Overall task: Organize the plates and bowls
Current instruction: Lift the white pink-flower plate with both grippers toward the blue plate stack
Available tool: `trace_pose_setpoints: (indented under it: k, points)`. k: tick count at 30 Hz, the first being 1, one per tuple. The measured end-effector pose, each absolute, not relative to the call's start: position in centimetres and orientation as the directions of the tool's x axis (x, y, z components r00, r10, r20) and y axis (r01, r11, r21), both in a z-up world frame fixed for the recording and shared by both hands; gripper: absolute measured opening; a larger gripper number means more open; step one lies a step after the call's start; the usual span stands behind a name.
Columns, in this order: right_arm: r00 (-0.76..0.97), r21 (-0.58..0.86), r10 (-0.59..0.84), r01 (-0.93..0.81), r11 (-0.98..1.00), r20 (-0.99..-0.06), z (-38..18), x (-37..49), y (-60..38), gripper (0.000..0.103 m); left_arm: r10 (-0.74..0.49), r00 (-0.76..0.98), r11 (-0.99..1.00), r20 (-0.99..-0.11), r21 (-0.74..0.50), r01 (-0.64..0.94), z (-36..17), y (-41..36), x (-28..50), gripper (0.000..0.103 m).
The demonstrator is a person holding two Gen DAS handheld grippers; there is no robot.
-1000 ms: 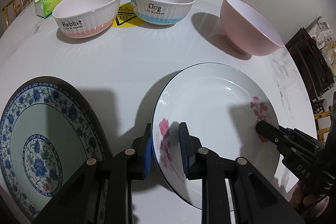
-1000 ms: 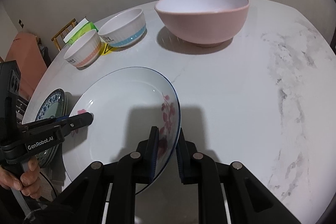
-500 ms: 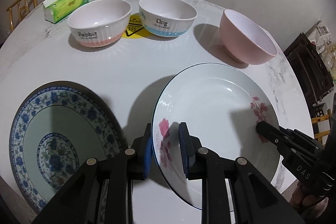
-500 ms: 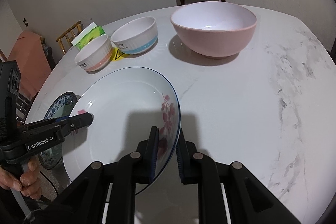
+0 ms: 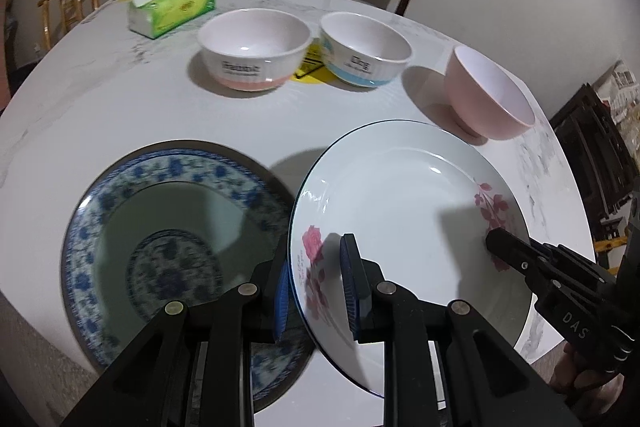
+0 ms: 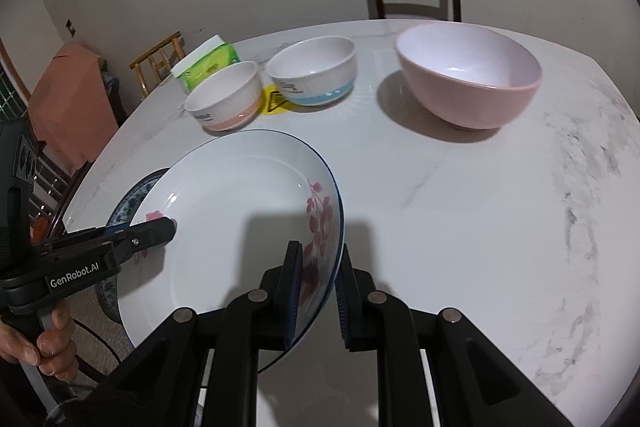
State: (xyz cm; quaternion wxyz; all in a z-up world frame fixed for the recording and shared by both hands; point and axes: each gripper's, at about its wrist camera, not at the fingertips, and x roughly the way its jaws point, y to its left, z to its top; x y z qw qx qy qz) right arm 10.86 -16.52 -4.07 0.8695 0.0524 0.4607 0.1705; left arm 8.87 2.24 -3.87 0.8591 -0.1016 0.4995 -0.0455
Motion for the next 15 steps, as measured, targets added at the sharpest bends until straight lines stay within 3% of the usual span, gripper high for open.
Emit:
trace_pose_setpoints:
  k: [15]
  points:
    - [0.474, 0.246, 0.403, -0.360, 0.900, -0.783, -3.9, 10.4, -9.8, 0.016, -0.117, 0.522, 0.962, -0.845, -0.228, -0.153, -3.6, 8.5, 6.1, 0.019]
